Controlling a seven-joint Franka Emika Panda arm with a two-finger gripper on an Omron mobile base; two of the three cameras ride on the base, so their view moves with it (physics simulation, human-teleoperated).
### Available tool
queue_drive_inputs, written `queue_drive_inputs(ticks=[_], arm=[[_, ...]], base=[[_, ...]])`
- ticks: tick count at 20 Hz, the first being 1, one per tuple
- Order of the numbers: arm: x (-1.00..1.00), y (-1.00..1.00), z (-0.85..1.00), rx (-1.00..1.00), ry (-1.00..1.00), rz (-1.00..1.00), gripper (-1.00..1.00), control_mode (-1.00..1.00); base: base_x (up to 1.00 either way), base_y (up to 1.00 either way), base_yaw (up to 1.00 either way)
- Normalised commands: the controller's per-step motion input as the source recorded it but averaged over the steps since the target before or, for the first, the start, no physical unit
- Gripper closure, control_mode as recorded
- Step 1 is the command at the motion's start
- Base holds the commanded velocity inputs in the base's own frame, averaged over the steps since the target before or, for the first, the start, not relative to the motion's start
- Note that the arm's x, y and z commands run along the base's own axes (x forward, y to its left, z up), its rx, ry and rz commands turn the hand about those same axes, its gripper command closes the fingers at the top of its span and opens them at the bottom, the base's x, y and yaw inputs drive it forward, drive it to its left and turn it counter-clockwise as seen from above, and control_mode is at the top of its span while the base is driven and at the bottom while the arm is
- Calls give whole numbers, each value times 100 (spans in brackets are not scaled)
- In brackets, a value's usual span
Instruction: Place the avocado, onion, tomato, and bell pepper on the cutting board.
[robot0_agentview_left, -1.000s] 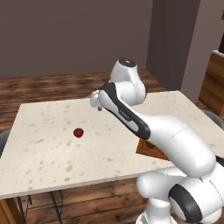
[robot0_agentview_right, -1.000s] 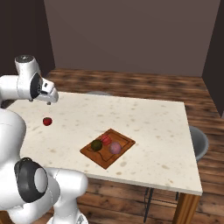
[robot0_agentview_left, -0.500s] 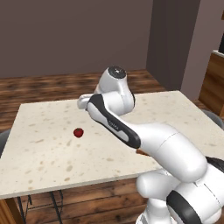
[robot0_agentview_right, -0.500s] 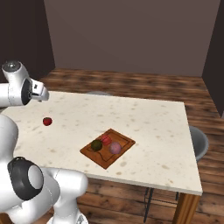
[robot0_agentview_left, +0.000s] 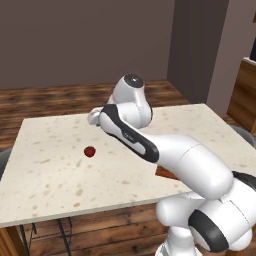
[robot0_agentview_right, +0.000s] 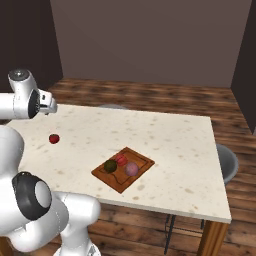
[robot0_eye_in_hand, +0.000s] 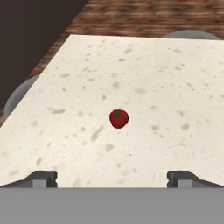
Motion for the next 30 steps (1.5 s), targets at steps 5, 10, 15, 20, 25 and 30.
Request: queue_drive_inputs(ticks=[5, 10, 15, 20, 25, 30], arm=[[0, 8, -8, -19, -1, 0, -100, -100], [22, 0, -12, -9, 3, 0, -100, -100], [53, 1, -20, 0, 14, 1, -100, -100], [28, 14, -24, 0, 10, 0, -100, -100], [30, 19, -35, 0, 8, 0, -100, -100], [35, 13, -35, 0, 3, 0, -100, -100]], base=[[0, 0, 0], [0, 0, 0], [0, 0, 0], [0, 0, 0], [0, 0, 0], [0, 0, 0]])
